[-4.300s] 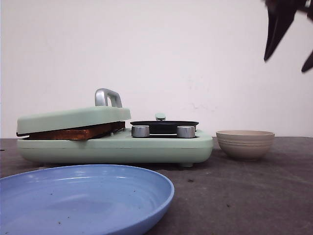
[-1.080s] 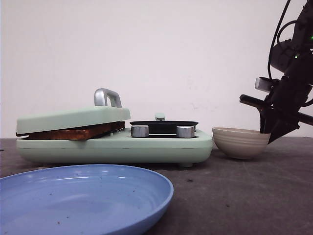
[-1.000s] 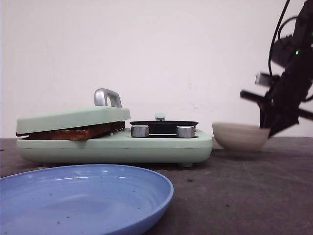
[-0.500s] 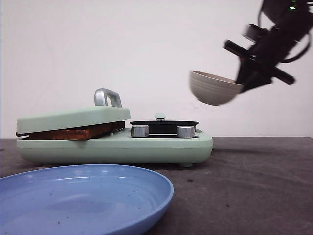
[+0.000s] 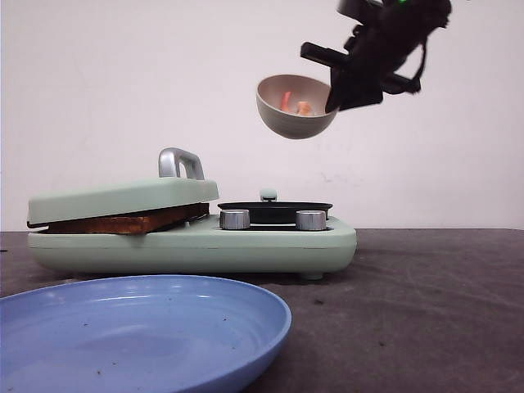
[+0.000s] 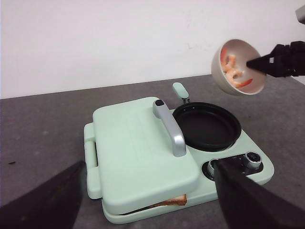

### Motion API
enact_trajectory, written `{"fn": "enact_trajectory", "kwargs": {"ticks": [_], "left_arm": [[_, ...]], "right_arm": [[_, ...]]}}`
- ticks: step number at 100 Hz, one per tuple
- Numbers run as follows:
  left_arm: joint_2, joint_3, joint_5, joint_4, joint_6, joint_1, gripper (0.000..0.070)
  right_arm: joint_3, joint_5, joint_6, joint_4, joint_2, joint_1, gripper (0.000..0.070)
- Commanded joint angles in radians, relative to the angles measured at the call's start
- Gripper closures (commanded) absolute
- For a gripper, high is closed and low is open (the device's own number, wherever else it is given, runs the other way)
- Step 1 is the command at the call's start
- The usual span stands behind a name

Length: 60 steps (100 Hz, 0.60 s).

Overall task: Make breakfast with bread and shrimp
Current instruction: 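Lift the shrimp bowl with the right gripper over the frying pan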

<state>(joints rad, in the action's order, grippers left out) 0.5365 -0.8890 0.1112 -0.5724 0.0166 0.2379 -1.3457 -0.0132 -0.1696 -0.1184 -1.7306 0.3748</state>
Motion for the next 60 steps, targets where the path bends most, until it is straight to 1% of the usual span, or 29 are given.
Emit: {"fn": "enact_trajectory", "kwargs": {"ticks": [1, 11, 18, 29, 42, 60], "left_arm": [[0.004, -0.005, 0.006, 0.011, -0.009, 0.002, 0.0232], [0.004, -0.005, 0.013, 0.011, -0.014, 0.002, 0.0232], [0.004, -0.005, 0.023, 0.011, -0.016, 0.003, 0.0232], [0.004, -0.005, 0.033, 0.011, -0.017, 0.003, 0.0232], [0.004, -0.005, 0.051, 0.011, -0.018, 0.003, 0.0232], [0.003, -0.005, 0.051, 0.01, -0.029, 0.003, 0.0232]], "right_arm": [[-0.024, -0.064, 0.194, -0.042, -0.027, 0.025, 0.07], [-0.024, -0.167, 0.348, -0.084, -0.032, 0.06, 0.07], [-0.024, -0.196, 0.436, -0.13, -0.045, 0.082, 0.07], [-0.024, -0.212, 0.543, -0.169, -0.069, 0.101, 0.07], [-0.024, -0.289, 0.652, -0.238, -0.122, 0.122, 0.07], [-0.024, -0.384, 0.837, -0.312, -0.19, 0.143, 0.07]]}}
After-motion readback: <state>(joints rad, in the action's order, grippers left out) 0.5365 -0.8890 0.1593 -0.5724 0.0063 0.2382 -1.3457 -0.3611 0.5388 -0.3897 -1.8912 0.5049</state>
